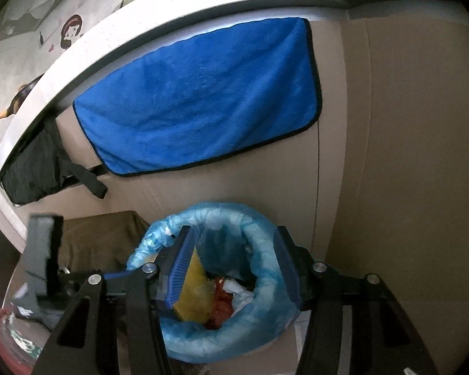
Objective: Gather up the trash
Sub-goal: 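Move both open tools back to the pink tissue pack and red can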
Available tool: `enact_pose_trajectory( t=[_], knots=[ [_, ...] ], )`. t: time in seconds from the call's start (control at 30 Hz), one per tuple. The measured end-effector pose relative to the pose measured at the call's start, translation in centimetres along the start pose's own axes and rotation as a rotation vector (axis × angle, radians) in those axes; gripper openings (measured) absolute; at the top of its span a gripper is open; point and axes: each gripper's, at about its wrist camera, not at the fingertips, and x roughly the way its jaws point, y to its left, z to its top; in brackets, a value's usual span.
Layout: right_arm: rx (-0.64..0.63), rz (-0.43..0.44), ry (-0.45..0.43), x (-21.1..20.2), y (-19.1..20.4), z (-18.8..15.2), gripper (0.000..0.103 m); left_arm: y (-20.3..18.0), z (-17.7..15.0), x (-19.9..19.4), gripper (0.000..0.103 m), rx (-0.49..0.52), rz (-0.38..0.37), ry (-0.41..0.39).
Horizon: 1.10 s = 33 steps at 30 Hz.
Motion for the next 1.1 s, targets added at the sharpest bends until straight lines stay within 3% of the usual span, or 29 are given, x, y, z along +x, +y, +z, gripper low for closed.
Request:
enact_pose_trajectory(
  t=[0.13, 0.2, 0.33, 0.4, 0.63, 0.8, 0.93, 1.1],
  knots=[
    [0.002, 0.018, 0.006, -0.1, 0.0, -0.4, 0.050, -0.3, -0.9, -3.4, 0.077, 0.030, 0.012, -0.101],
    [-0.006, 0.030, 0.012, 0.0, 0.4, -0.7, 0.050, 0.1, -1.3, -5.8, 0.090, 0.037, 0.030, -0.175],
    [-0.038, 0.082, 0.027, 0.3, 3.0, -1.7, 0.050, 2.2, -3.0, -12.2, 0.094, -0.004, 0.143, -0.356],
    [-0.055, 0.117, 0.037, 0.4, 4.6, -2.2, 0.050, 4.3, -4.0, -15.0, 0.096, -0.045, 0.215, -0.404],
    [-0.147, 0.269, 0.087, 1.6, 13.4, -4.2, 0.050, 14.6, -9.1, -21.9, 0.099, -0.282, 0.474, -0.419],
    [-0.207, 0.360, 0.168, 3.8, 19.6, -6.1, 0.050, 22.6, -12.7, -23.8, 0.099, -0.522, 0.453, -0.404],
    [-0.259, 0.421, 0.261, 5.2, 23.7, -8.5, 0.050, 24.4, -14.6, -24.5, 0.099, -0.589, 0.459, -0.437],
    [-0.346, 0.524, 0.374, 5.4, 27.5, -11.6, 0.050, 24.8, -15.8, -26.2, 0.099, -0.577, 0.534, -0.517]
  ],
)
